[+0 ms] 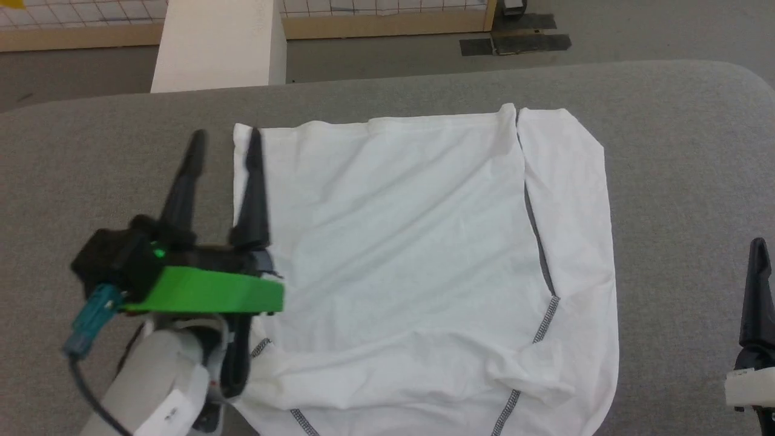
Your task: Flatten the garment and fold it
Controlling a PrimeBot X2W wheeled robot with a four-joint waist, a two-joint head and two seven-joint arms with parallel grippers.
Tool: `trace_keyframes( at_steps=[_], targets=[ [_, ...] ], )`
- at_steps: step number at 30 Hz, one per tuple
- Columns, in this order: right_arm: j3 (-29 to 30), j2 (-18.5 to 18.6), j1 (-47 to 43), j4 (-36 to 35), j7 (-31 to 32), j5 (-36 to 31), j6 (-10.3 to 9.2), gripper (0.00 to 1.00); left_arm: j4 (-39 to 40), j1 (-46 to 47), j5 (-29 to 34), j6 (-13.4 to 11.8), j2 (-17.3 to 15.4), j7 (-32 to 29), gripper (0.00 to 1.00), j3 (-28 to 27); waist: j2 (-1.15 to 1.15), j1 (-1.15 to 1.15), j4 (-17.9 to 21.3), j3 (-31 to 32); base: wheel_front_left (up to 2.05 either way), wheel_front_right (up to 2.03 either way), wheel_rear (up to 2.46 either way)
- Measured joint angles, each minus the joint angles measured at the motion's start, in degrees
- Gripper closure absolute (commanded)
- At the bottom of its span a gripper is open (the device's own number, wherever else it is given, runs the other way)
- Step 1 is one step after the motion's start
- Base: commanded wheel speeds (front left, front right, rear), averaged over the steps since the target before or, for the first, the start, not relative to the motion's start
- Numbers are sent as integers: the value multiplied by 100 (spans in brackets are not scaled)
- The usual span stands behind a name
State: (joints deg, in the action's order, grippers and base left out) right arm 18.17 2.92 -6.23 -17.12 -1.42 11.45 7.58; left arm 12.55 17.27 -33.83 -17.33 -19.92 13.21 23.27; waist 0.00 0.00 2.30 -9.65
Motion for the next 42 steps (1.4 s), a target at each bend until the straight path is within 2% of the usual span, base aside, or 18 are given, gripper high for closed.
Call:
trace_keyframes(
  at_steps=[4,9,12,15,21,26,29,31,34,42],
  targets=[
    [-13,-1,-21,7,-1,19,0,0,318,-734,104,-286,-315,115,0,-694,0,0,-86,20,0,0,0],
    [-82,-1,-53,42,-11,67,0,0,453,-1678,753,-509,-748,127,0,-943,0,0,-131,-46,0,0,0],
    [-75,-1,-105,87,-18,85,0,0,488,-2080,833,-680,-661,133,0,-1003,0,0,-168,-80,0,0,0],
    [-51,-1,-107,113,-19,126,0,0,606,-2201,840,-700,-421,134,0,-1122,0,0,-207,-134,0,0,0],
    [-97,-1,254,20,205,197,0,0,665,-2180,1017,-535,-158,151,0,-1236,0,0,-250,-349,0,0,0],
    [-292,9,1346,-155,989,-121,0,0,693,-2033,1077,-352,-16,153,0,-1463,0,0,-246,-663,0,0,0],
    [-436,196,2047,-109,1510,-145,1,0,710,-1890,1131,-253,53,152,0,-1535,0,0,-244,-895,0,0,0],
    [-592,587,2474,-33,1837,-201,1,0,715,-1754,1170,-151,132,152,0,-1532,0,1,-258,-1071,0,0,0],
    [-628,909,3062,221,2173,-132,0,0,722,-1559,1246,-45,226,152,0,-1535,0,1,-306,-1317,0,0,0],
    [-514,1332,4309,1122,3147,-101,0,0,713,-1215,1430,175,417,152,0,-1480,0,1,-571,-1915,0,0,0]
  ],
)
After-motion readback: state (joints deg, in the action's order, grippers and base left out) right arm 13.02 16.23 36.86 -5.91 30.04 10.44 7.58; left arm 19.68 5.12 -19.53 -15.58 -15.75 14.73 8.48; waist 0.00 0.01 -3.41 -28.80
